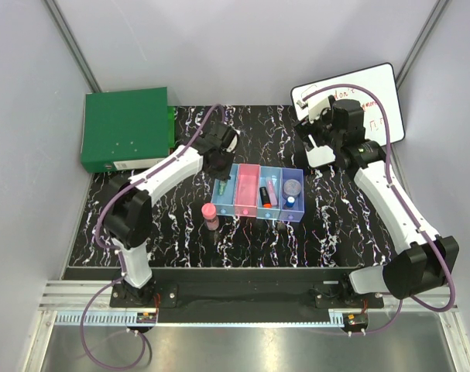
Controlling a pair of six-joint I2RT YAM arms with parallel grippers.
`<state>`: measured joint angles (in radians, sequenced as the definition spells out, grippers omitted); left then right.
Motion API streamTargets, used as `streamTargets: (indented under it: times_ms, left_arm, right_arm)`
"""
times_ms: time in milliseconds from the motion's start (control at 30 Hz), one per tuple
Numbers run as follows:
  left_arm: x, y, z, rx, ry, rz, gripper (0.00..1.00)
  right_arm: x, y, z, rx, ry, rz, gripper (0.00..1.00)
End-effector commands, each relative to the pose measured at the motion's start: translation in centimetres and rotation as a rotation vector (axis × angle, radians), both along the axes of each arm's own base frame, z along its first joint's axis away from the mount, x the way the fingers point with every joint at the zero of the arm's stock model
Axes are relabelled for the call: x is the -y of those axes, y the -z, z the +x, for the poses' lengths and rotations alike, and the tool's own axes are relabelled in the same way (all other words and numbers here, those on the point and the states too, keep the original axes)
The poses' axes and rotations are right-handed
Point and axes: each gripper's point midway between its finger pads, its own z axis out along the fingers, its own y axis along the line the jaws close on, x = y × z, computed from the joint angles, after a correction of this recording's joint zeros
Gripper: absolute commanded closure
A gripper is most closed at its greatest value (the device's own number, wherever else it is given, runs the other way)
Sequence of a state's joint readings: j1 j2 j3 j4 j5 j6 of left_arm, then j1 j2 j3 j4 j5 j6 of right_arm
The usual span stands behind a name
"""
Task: Sort the stationery into containers
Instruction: Place the stationery in the storage box.
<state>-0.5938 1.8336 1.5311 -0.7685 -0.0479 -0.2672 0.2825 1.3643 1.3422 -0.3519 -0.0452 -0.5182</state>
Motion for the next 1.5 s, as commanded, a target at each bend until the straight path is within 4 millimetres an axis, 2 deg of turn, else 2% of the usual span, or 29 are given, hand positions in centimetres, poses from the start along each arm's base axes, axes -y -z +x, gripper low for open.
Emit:
streamTargets:
  times_ms: [0, 33, 167, 367, 433, 533, 700, 800, 867, 933, 967, 1033, 1067, 1100, 1167, 1200, 1267, 1367, 1400, 1467]
  left_arm:
    - [0.9, 1.6, 0.4, -0.020, 0.013, -0.022, 0.85]
    - [0.8, 2.2, 0.1, -0.031, 0.012, -0.017, 0.79]
    - [0.8, 3.5, -0.2, -0.058, 0.010, -0.011, 0.69]
    - [1.0, 4.0, 0.2, -0.055, 0.015, -0.010, 0.56]
    - [1.6, 3.4, 0.3, -0.053, 0.033, -0.038, 0.55]
    - [2.4, 1.0, 1.1, -0.006, 0.053, -0.080, 0.57]
    - [3.2, -5.8, 3.0, 0.150, 0.133, -0.150, 0.56]
    - [2.9, -8.9, 3.1, 0.206, 0.214, -0.142, 0.56]
    - [2.5, -10.3, 2.5, 0.236, 0.283, -0.127, 0.56]
    - [1.8, -10.1, 1.4, 0.240, 0.357, -0.091, 0.54]
    - [1.1, -10.8, 1.0, 0.269, 0.397, -0.066, 0.54]
    - [0.3, -10.1, -0.5, 0.253, 0.481, -0.035, 0.53]
    - [-0.3, -10.8, -1.1, 0.287, 0.532, -0.009, 0.51]
    - [-1.0, -9.9, -2.2, 0.257, 0.568, 0.012, 0.47]
    - [-1.8, -10.2, -3.2, 0.273, 0.627, 0.035, 0.47]
    - [-2.2, -9.6, -4.2, 0.242, 0.649, 0.041, 0.46]
    - [-2.1, -9.7, -5.7, 0.229, 0.708, 0.010, 0.45]
    - [-2.5, -8.6, -8.1, 0.152, 0.762, -0.012, 0.44]
    - [-3.0, -7.6, -8.9, 0.110, 0.770, 0.001, 0.43]
    - [-3.5, -6.9, -9.5, 0.079, 0.758, 0.015, 0.43]
  right_arm:
    - [0.2, -2.5, -0.4, 0.051, 0.003, 0.017, 0.18]
    - [0.2, -2.7, -0.5, 0.054, 0.005, 0.017, 0.18]
    - [0.1, -2.6, -0.7, 0.050, 0.001, 0.025, 0.18]
    - [0.2, -2.4, -0.9, 0.047, 0.006, 0.017, 0.18]
    - [0.1, -2.4, -0.9, 0.045, 0.007, 0.020, 0.18]
    - [0.2, -2.5, -0.9, 0.045, 0.009, 0.022, 0.18]
    - [-0.2, -3.1, -1.0, 0.059, 0.003, 0.025, 0.18]
    - [-0.5, -3.5, -1.1, 0.066, -0.007, 0.015, 0.18]
    - [-0.8, -3.3, -1.3, 0.062, -0.028, -0.015, 0.16]
    - [-1.3, -2.7, -1.7, 0.043, -0.060, -0.048, 0.16]
    - [-1.5, -2.5, -2.0, 0.040, -0.074, -0.060, 0.16]
    - [-1.7, -1.9, -2.6, 0.028, -0.106, -0.092, 0.15]
    - [-1.8, -1.9, -2.8, 0.032, -0.116, -0.101, 0.15]
    - [-1.6, -1.7, -3.2, 0.027, -0.119, -0.117, 0.15]
    - [-1.5, -1.7, -3.5, 0.033, -0.129, -0.149, 0.15]
    - [-1.3, -1.7, -3.8, 0.033, -0.131, -0.162, 0.15]
    - [-1.0, -1.8, -4.0, 0.042, -0.140, -0.194, 0.15]
    - [-0.6, -2.4, -4.7, 0.061, -0.146, -0.233, 0.14]
    - [-0.5, -2.8, -5.1, 0.070, -0.148, -0.238, 0.14]
    - [-0.4, -3.0, -5.4, 0.079, -0.156, -0.253, 0.14]
